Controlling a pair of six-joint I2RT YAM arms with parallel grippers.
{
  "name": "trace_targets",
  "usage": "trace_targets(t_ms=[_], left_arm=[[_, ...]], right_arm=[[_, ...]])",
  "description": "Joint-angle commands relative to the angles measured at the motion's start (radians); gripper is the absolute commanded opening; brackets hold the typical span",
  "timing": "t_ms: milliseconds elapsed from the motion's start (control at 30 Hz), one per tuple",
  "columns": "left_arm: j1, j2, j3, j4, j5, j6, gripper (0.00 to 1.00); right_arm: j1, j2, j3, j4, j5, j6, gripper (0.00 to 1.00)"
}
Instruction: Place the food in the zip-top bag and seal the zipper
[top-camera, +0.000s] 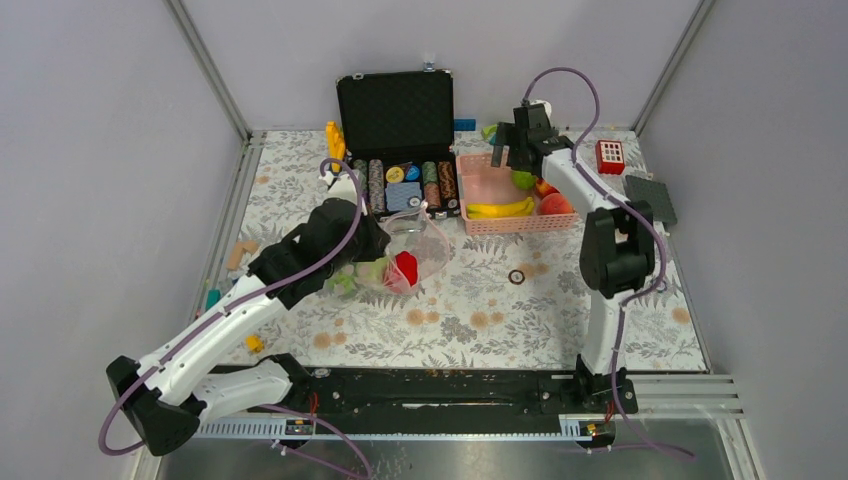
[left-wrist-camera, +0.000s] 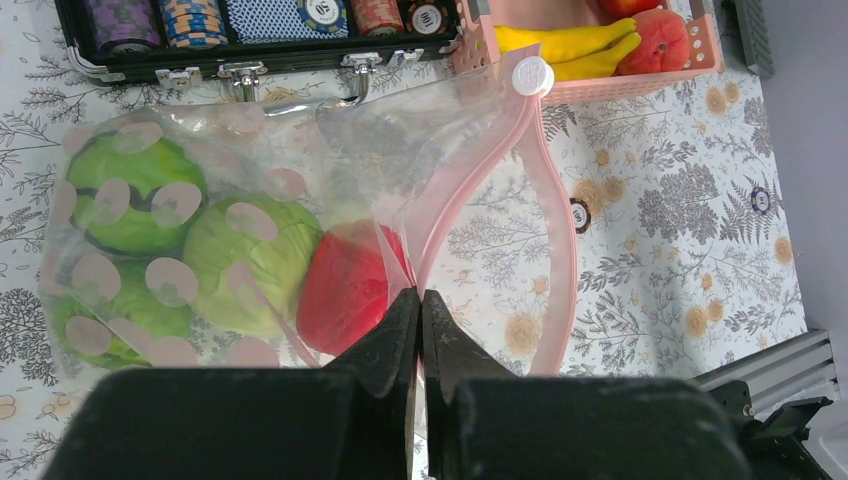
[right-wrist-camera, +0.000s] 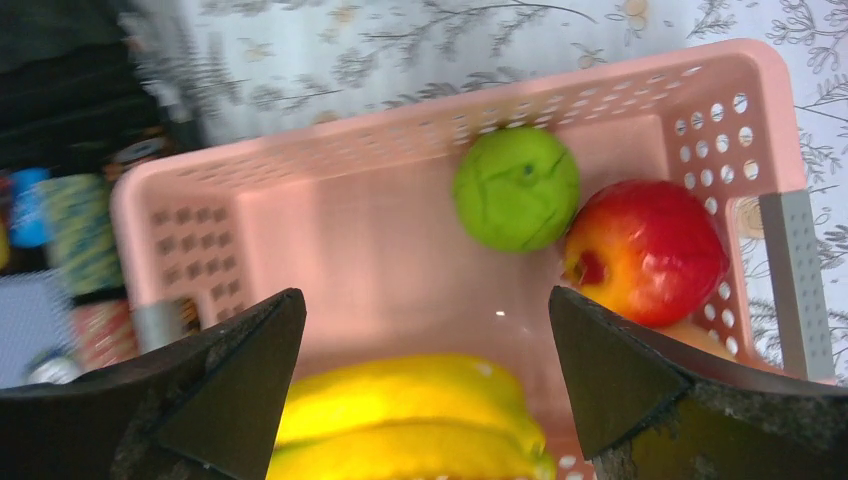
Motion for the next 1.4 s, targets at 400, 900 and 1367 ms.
trace_targets(t_ms=[400,900,1367], left_arm=[[0.004,0.029,0.02,0.043,-0.032,-0.002,0.0],[0.003,0.041,0.023,0.045,-0.026,-0.004,0.0],[0.003,0.034,0.019,0.04,-0.017,-0.016,0.0]], right_arm=[[-0.043,0.453,0.572,-0.345,0.143,0.0,1.0],[-0.055,0.547,0.626,-0.503,0.049,0.067,1.0],[-0.056,0.513,0.586,-0.462,0.064,0.072,0.48]])
